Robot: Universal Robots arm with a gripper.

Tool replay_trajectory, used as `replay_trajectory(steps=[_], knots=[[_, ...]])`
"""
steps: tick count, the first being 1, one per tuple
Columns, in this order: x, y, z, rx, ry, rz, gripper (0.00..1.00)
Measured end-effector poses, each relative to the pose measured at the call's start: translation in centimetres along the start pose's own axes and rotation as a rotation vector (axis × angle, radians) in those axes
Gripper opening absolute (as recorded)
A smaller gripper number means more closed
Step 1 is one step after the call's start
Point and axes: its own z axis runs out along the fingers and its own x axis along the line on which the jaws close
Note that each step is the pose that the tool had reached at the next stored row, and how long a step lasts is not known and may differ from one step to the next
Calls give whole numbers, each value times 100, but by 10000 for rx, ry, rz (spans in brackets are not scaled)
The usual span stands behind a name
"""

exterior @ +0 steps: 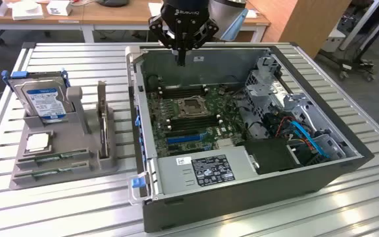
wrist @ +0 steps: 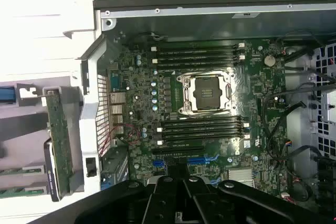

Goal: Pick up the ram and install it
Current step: 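Reach for the ram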

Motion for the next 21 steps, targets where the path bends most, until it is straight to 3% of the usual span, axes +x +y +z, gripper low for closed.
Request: replay_trajectory(steps=[14,21], knots=[[6,0,0,0,-1,0,9],[163,-12,-2,0,0,0,9]])
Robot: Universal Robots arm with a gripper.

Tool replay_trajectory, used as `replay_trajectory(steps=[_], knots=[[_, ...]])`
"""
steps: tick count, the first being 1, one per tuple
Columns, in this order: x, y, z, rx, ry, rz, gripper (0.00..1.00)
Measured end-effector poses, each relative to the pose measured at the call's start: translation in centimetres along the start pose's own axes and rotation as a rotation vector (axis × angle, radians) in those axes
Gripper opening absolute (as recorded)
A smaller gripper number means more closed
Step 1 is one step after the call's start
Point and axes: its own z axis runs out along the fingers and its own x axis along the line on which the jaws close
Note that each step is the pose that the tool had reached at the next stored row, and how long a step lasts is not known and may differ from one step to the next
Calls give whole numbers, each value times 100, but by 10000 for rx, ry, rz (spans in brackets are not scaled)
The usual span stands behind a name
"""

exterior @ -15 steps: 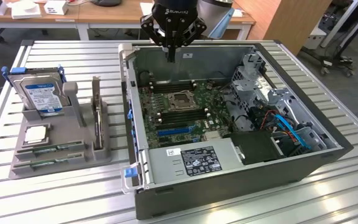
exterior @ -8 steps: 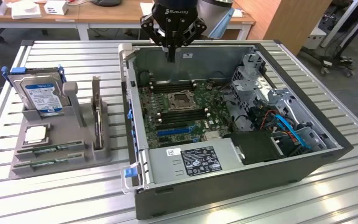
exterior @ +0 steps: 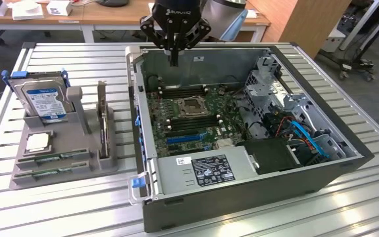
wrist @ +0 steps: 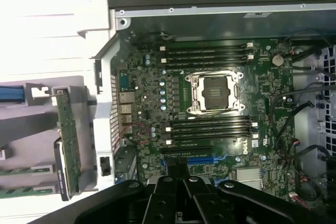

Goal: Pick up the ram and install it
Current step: 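Reach for the ram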

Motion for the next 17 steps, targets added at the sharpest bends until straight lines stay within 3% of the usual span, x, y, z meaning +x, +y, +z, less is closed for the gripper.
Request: replay_trajectory(steps=[17], knots=[[465,-35,-8,0,1,1,9]])
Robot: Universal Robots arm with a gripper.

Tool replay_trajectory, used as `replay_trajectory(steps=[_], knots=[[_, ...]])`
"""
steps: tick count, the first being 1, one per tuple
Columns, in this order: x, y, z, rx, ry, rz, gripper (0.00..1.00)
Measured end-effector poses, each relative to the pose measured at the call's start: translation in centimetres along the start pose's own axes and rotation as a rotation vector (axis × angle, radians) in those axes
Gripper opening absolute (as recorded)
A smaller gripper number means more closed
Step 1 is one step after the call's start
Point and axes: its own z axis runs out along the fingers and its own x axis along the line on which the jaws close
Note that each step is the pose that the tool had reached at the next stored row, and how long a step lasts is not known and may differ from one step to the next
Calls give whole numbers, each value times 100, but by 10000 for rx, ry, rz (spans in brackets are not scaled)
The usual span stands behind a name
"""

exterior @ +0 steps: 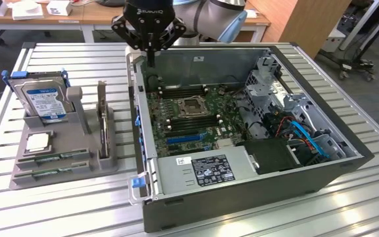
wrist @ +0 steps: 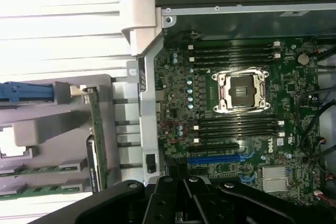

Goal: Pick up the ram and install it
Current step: 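Reach for the ram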

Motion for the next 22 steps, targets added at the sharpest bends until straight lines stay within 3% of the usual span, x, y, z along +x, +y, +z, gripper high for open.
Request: replay_trajectory(steps=[22], knots=[[614,-46,-11,0,0,-1,9]])
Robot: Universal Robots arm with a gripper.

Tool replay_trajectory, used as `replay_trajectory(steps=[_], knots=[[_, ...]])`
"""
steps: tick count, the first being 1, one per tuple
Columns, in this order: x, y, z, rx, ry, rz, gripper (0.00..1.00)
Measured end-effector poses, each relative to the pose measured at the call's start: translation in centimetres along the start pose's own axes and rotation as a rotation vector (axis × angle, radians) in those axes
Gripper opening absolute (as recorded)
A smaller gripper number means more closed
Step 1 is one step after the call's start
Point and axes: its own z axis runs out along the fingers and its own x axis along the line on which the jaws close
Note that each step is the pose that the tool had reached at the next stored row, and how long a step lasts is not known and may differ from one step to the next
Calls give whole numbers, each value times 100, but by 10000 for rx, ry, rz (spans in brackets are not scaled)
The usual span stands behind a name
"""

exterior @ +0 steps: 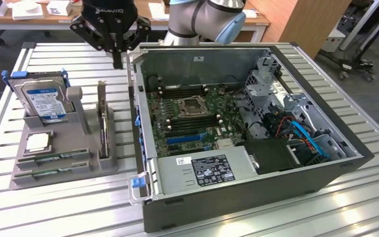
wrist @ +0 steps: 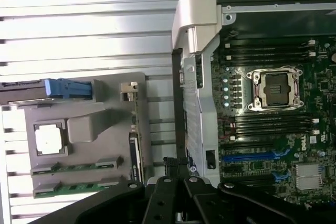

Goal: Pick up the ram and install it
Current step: 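Reach for the ram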

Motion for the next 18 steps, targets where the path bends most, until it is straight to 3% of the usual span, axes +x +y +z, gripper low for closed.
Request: replay_trajectory(steps=[18], knots=[[471,-35,-5,0,0,0,9]])
